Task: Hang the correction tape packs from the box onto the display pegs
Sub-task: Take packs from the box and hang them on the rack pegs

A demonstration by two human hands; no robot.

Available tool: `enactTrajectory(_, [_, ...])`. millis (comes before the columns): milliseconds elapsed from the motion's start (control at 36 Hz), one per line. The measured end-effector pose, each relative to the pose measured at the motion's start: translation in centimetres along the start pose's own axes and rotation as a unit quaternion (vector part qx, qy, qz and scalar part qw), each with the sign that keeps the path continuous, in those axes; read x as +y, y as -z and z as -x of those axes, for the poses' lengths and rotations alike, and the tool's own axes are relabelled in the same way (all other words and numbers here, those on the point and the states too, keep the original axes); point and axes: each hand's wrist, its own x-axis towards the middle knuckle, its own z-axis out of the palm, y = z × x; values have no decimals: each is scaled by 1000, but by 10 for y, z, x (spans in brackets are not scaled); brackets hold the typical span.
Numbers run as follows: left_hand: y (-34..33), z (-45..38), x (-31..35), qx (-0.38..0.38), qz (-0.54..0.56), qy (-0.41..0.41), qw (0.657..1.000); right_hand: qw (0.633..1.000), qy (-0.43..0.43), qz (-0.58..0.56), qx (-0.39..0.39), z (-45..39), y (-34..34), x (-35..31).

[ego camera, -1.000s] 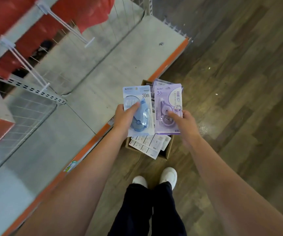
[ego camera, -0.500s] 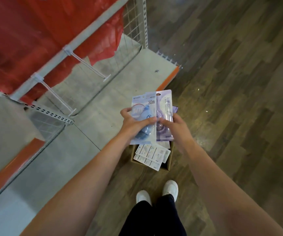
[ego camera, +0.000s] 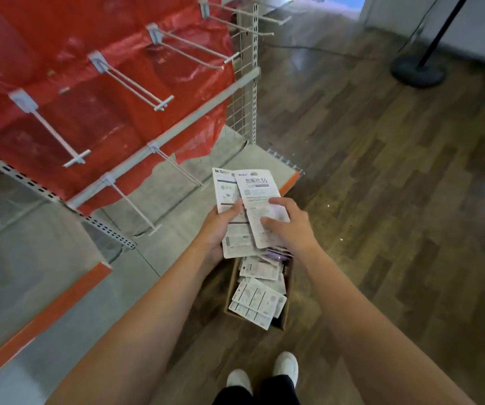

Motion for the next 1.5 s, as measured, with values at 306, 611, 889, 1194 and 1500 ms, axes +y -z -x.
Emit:
enactTrajectory(306, [-16, 53, 51, -54, 114, 8, 992, 998, 13, -56, 6, 29, 20, -42])
enactTrajectory(611, [-48, 87, 84, -21, 182, -46, 982, 994, -13, -51, -100, 36, 37, -84])
enactTrajectory(889, [-126, 86, 106, 20, 128, -108, 986, 959, -23, -205, -196, 29, 99, -117])
enactTrajectory(1194, [-139, 89, 130, 216, -90, -226, 946, 945, 41, -251, -206, 11, 154, -154])
enactTrajectory(1500, [-98, 123, 148, 319, -72, -282, 902, 928, 152, -121, -319, 17, 109, -195])
